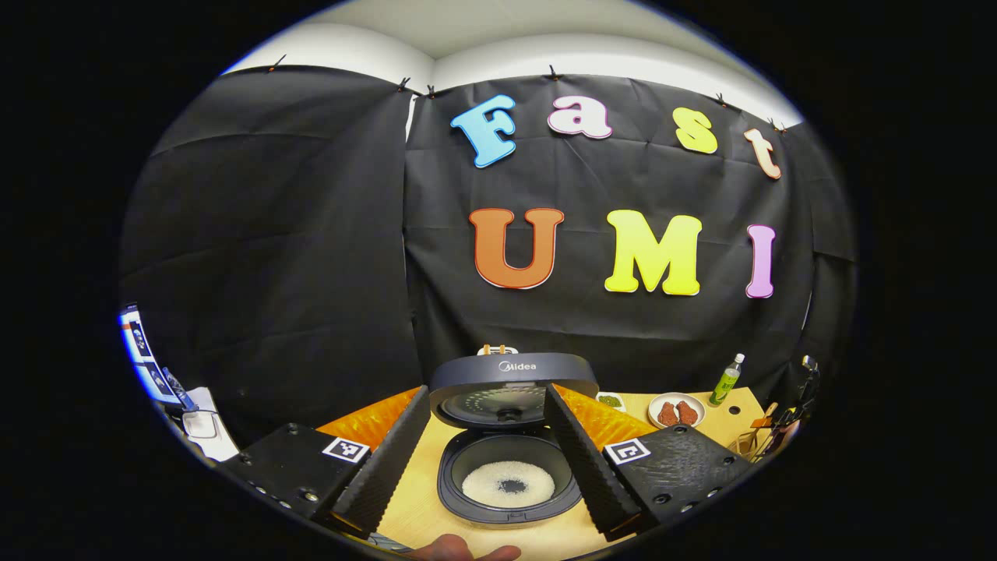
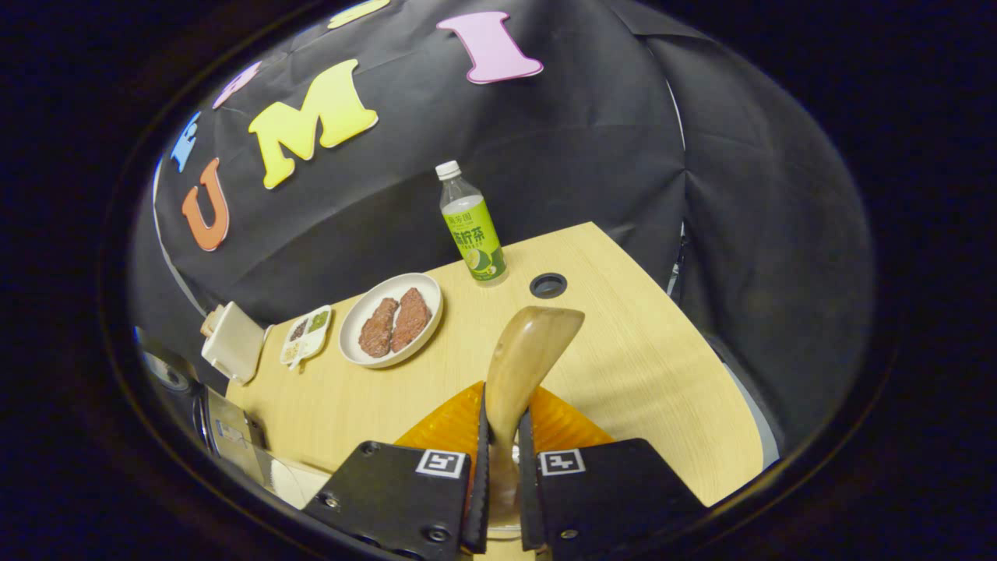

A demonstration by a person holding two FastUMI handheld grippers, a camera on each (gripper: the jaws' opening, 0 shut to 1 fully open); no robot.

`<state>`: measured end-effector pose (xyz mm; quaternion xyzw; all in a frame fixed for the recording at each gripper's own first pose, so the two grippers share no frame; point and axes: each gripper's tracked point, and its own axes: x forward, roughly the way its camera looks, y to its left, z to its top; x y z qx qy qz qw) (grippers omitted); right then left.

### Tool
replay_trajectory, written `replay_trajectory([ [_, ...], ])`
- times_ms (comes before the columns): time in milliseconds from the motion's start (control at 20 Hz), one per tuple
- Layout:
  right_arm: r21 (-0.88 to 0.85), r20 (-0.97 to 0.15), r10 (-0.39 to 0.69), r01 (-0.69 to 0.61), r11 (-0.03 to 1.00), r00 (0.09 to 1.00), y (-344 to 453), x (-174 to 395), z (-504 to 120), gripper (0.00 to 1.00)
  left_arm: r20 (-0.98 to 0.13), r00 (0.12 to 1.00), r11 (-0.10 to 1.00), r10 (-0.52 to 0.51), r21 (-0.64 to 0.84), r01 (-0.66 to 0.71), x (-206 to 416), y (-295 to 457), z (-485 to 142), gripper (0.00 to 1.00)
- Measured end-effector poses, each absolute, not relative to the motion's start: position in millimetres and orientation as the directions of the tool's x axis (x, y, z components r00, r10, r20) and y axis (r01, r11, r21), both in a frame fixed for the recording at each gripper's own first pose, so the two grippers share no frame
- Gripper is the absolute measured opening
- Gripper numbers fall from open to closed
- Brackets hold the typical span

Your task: Close the left gripper, press the button to open the rice cooker; take a wooden spoon from the chopstick holder with the right hand, scoop a spoonful of rice and pour it into the rice cooker, then put the wooden spoon back into the chopstick holder.

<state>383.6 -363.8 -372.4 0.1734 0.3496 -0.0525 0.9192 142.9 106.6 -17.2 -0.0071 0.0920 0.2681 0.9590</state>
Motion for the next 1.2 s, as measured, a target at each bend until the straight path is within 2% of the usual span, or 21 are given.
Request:
replay_trajectory([
  [250, 0.259, -0.651, -0.019, 0.247, 0.934, 0.759, -361, 366, -351, 0.18, -0.148, 0.844, 0.853, 0.516, -0.006, -0.522, 128, 115, -9, 0.95],
  [400, 0.244, -0.619, -0.072, 0.279, 0.929, 0.782, -362, 357, -328, 0.1, -0.141, 0.85, 0.857, 0.508, -0.024, -0.516, 120, 119, -7, 0.95],
  [650, 0.189, -0.544, -0.151, 0.296, 0.936, 0.825, -347, 342, -273, 0.09, -0.134, 0.866, 0.873, 0.481, -0.018, -0.487, 106, 129, -5, 0.95],
  [1000, 0.201, -0.481, -0.074, 0.192, 0.961, 0.874, -231, 308, -194, 0.08, -0.109, 0.906, 0.912, 0.41, 0.028, -0.409, 91, 139, -8, 0.95],
  [1200, 0.207, -0.468, -0.016, 0.127, 0.97, 0.883, -161, 286, -184, 0.09, -0.116, 0.929, 0.936, 0.351, 0.021, -0.351, 82, 133, -16, 0.94],
])
